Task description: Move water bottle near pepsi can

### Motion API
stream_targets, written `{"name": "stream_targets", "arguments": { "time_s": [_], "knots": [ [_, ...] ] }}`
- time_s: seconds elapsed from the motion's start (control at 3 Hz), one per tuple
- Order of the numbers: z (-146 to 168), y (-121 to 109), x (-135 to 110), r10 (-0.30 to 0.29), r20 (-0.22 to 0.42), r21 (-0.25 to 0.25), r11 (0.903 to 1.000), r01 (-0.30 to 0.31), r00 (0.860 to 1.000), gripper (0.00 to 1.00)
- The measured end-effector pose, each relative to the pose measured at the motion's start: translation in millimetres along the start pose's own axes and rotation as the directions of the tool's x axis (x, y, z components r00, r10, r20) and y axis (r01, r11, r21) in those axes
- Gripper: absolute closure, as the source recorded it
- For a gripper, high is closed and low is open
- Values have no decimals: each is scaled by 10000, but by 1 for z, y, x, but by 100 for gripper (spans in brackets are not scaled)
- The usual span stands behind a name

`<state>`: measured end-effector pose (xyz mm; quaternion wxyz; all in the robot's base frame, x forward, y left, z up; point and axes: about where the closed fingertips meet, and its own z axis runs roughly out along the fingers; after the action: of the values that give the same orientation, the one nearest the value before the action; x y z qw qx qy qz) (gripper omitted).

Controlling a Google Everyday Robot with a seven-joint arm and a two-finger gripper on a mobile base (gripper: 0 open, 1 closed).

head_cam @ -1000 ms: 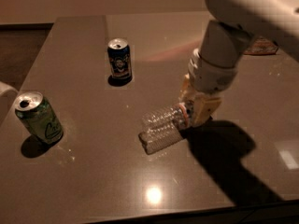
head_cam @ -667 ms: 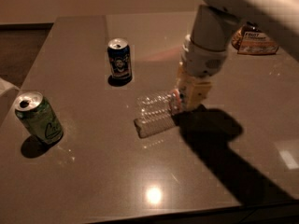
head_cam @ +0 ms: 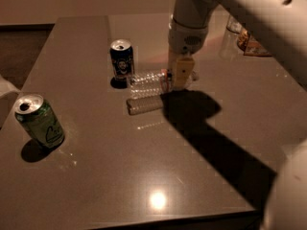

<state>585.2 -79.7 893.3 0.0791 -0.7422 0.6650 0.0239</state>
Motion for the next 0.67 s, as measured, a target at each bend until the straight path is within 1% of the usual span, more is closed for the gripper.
{"name": "stream_targets", "arguments": {
  "time_s": [0.33, 0.67],
  "knots": [
    [5, -27, -10, 291, -299, 253, 9993, -283, 9991, 83],
    [13, -40, -15, 430, -499, 280, 9987, -416, 9978, 60]
  ]
}}
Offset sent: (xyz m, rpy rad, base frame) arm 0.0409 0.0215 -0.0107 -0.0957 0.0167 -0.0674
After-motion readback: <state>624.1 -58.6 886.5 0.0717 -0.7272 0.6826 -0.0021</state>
